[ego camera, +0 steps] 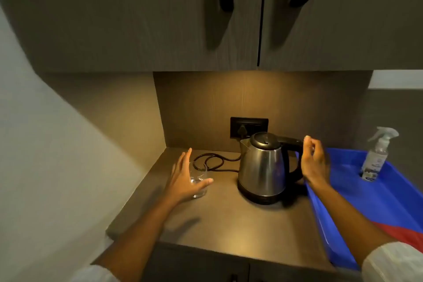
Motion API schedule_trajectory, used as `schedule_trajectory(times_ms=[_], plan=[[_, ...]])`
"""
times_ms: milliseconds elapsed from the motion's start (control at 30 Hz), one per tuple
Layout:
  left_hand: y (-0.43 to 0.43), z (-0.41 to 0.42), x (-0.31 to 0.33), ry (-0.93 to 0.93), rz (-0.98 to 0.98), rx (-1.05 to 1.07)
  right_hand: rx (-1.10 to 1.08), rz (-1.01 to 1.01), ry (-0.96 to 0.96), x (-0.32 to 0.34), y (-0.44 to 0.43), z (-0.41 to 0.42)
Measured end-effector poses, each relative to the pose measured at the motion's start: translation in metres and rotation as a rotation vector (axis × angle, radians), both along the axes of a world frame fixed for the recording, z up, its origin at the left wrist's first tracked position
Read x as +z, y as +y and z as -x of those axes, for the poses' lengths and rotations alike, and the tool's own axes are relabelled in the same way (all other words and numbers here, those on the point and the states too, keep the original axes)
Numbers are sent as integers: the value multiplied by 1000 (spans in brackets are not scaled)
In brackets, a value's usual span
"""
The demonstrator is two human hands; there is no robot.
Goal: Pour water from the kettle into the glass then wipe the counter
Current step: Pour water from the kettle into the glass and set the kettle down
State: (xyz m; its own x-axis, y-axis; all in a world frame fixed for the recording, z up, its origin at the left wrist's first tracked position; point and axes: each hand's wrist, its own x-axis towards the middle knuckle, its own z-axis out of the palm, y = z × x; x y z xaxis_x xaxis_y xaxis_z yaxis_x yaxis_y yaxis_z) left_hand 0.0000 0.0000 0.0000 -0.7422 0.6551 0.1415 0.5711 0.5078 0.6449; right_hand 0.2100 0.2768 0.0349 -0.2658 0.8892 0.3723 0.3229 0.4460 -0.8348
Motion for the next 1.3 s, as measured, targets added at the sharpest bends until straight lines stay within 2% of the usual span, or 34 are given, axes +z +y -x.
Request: schedule_trajectory(times_ms=[133,200,633,733,833,900,1000,1167,1300], plan=[[12,13,-32,-280,-194,144,-80,406,161,-10,21,22],[19,16,-43,-353,-270,201,-76,502,237,-16,25,32],[22,28,-74,-348,-283,258,-228,382,367,-19,38,61],[21,27,-74,-337,-297,246,-186,282,303,-5,34,69],[19,26,-75,-302,-284,250,-39,236,171,14,23,82],[19,26,-76,-287,-282,254,48,63,134,31,7,92],[19,28,-77,-277,-277,261,53,-206,81,53,-14,108],[21,30,-79,-259,-254,264,92,-398,-112,79,-30,139],[19,33,-81,-256,-233,264,180,-501,-123,89,-41,154]])
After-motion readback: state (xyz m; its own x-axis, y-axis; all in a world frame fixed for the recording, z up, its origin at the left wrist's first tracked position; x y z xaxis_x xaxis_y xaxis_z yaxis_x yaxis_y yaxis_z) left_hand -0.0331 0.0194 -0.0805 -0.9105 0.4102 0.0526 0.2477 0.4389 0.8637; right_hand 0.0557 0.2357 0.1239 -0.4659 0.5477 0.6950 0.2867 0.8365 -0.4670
